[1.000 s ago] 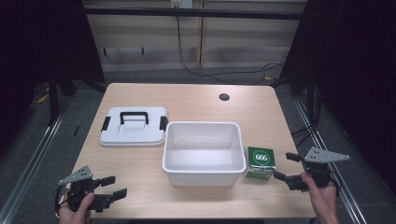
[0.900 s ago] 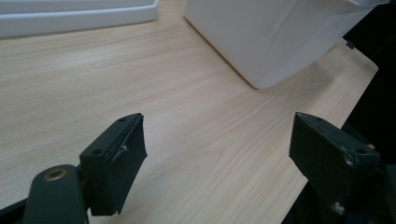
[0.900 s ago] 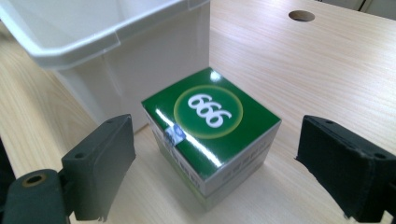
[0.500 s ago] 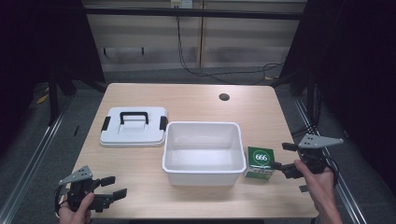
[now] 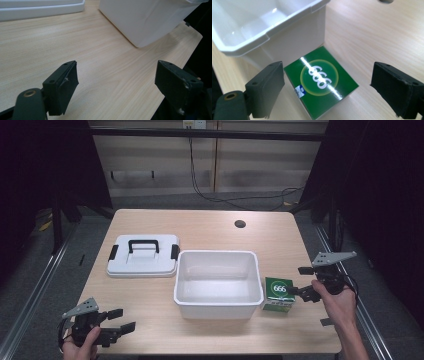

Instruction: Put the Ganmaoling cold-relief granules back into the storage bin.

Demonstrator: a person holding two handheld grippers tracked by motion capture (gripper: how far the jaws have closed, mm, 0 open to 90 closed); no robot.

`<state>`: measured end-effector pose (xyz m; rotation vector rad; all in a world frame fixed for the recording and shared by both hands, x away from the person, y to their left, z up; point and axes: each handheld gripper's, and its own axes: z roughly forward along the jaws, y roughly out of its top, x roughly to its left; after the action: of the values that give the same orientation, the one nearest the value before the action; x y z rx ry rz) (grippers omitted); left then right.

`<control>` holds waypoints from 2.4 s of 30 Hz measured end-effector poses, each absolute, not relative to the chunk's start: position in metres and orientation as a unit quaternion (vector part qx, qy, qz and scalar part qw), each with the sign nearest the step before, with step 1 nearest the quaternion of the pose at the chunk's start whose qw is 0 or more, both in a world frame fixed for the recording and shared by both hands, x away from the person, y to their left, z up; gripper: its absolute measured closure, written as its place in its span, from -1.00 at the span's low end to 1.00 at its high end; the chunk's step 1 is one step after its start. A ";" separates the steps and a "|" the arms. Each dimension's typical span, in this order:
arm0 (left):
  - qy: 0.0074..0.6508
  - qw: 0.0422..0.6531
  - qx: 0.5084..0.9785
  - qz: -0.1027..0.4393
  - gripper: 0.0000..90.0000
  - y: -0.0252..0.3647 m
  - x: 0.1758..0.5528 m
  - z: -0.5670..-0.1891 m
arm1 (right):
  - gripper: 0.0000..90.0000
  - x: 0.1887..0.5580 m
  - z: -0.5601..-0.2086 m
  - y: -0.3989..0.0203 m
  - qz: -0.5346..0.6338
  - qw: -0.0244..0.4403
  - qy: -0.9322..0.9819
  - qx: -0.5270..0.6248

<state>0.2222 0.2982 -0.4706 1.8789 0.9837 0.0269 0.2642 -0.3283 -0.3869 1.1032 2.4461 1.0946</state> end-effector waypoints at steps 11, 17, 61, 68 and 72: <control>0.404 0.488 0.774 0.010 -0.59 0.298 0.222 -0.471 | -0.78 0.281 -0.387 -0.313 0.336 0.082 0.888 0.302; 0.404 0.489 0.773 0.010 -0.59 0.298 0.222 -0.471 | -0.79 0.290 -0.392 -0.305 0.315 0.064 0.908 0.268; 0.404 0.486 0.775 0.010 -0.59 0.298 0.223 -0.471 | -0.79 0.325 -0.413 -0.265 0.095 0.000 0.984 0.149; 0.406 0.486 0.774 0.009 -0.59 0.298 0.223 -0.471 | -0.74 0.327 -0.420 -0.258 0.065 -0.001 0.989 0.136; 0.406 0.486 0.774 0.009 -0.59 0.298 0.223 -0.471 | -0.71 0.328 -0.419 -0.255 0.055 0.002 0.990 0.130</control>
<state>0.2227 0.2982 -0.4712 1.8829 0.9875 0.0213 0.3276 -0.2548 -0.4190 0.4095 3.1065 0.1716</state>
